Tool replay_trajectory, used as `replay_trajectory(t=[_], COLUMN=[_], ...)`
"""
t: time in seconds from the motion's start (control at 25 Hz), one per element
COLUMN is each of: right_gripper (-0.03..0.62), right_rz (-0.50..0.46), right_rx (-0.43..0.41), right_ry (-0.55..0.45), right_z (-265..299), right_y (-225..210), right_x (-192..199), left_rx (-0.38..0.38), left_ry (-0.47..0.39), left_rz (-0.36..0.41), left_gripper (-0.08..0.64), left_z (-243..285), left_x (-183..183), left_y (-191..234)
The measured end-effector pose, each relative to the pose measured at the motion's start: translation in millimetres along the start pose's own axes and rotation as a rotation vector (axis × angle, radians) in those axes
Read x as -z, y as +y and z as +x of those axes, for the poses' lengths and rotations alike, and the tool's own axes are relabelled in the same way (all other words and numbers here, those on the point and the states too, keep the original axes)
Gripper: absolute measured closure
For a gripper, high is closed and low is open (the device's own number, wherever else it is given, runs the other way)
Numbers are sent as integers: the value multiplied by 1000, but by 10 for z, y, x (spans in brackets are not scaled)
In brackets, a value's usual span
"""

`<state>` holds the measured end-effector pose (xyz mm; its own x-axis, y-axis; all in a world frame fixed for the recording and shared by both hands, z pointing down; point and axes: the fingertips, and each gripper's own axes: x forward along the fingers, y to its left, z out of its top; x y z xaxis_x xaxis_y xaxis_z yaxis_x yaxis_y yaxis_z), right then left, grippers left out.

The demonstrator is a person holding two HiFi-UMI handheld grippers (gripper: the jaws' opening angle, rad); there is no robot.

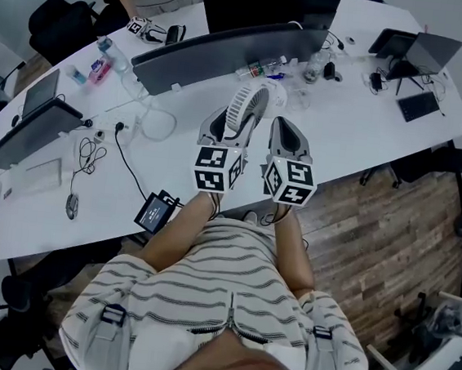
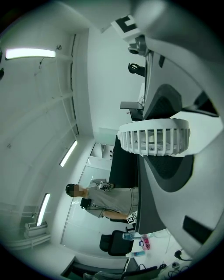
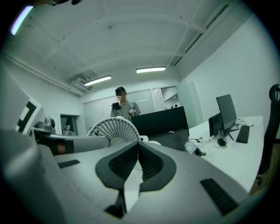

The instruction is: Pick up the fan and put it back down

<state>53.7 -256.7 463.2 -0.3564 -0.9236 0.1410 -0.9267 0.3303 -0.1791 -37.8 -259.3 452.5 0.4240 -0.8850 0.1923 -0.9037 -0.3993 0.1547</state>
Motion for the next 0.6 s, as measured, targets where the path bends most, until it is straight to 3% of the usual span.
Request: replay_trajectory(t=[0.6], right_gripper=[580], right_rz=[-12], right_rx=[-29], right_ry=[-7], right_z=[39], right_y=[42], right_x=[-40], left_rx=[-17], left_ry=[-19], left_rz=[37], left_gripper=[331], left_z=[-2], left_x=[-73], left_y=[-22])
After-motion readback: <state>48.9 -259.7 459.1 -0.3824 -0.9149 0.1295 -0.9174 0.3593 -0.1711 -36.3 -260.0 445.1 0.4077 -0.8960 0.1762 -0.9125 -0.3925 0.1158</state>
